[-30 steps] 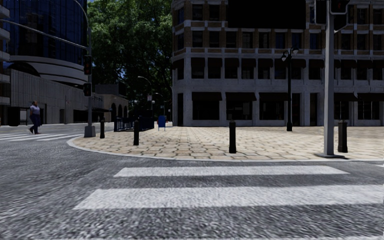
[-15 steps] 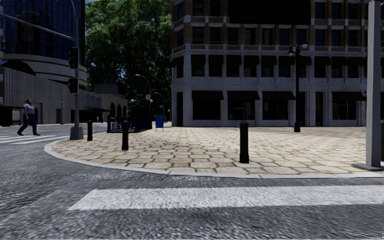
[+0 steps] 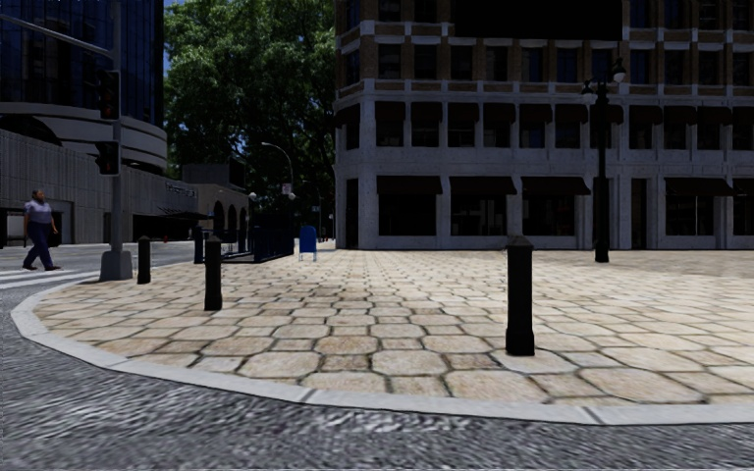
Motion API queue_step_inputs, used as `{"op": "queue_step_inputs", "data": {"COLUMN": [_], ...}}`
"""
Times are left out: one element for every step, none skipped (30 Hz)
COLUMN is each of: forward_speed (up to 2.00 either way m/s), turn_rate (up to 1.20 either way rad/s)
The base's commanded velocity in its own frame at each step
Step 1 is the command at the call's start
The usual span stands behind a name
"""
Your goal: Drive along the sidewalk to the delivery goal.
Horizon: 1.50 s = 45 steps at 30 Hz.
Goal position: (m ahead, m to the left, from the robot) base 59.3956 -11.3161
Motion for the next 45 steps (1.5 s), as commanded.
{"op": "queue_step_inputs", "data": {"forward_speed": [2.0, 2.0, 2.0, 2.0, 2.0, 2.0, 2.0, 2.0, 2.0, 2.0, 2.0, 2.0, 2.0, 2.0, 2.0, 1.96, 1.75, 1.58, 1.55, 1.55, 1.54, 1.52, 1.5, 1.49, 1.49, 1.44, 1.41, 1.39, 1.39, 1.39, 1.39, 1.39, 1.39, 1.39, 1.39, 1.39, 1.39, 1.39, 1.39, 1.39, 1.4, 1.4, 1.4, 1.4, 1.41], "turn_rate": [0.0, 0.0, 0.0, 0.0, 0.0, 0.0, 0.0, 0.0, 0.0, 0.0, 0.0, 0.0, 0.0, 0.0, 0.0, 0.0, 0.0, 0.0, 0.0, 0.0, 0.0, 0.0, 0.0, 0.0, 0.0, 0.0, 0.0, 0.0, 0.0, 0.0, 0.0, 0.0, 0.0, 0.0, 0.0, 0.0, 0.0, 0.0, 0.0, 0.0, 0.0, 0.0, 0.0, 0.0, 0.0]}}
